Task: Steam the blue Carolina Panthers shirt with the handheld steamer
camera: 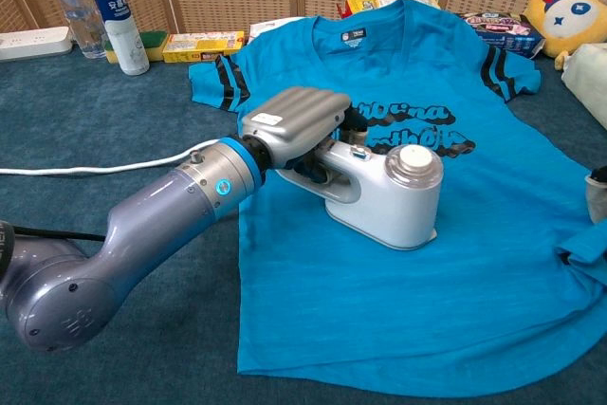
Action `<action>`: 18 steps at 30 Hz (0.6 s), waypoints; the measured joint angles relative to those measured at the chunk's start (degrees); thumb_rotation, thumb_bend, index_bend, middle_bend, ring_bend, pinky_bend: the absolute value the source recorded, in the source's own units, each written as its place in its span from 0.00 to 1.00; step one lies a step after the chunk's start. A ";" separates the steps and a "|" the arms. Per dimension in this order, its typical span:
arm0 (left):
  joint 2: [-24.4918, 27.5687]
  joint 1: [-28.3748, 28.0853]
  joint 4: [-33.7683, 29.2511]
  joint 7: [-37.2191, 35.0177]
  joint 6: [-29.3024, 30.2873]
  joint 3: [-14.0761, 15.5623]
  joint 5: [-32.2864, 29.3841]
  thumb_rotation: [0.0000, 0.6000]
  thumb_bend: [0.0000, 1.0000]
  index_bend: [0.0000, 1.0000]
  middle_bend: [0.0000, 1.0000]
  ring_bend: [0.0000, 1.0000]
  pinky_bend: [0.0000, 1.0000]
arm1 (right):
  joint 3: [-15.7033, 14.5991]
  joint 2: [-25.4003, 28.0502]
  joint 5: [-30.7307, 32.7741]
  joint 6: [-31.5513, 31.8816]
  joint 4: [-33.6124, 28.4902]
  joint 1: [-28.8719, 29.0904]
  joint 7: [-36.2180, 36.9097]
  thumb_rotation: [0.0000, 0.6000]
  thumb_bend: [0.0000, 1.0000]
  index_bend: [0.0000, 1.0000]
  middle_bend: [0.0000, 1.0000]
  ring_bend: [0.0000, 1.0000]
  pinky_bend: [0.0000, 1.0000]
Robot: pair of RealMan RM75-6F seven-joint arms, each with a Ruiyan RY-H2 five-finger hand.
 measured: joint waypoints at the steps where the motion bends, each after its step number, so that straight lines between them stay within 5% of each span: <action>1: 0.19 0.14 0.36 -0.23 0.00 0.12 0.01 1.00 0.39 0.69 0.77 0.68 0.74 | -0.06 0.08 -0.12 -0.02 -0.29 0.04 -0.17 1.00 0.57 0.62 0.56 0.60 0.71; 18: 1.08 -0.30 8.16 -2.55 -1.34 -0.72 -1.30 1.00 0.39 0.69 0.77 0.68 0.74 | -0.42 1.02 -0.95 -0.16 -3.66 0.45 -1.91 1.00 0.58 0.63 0.57 0.60 0.71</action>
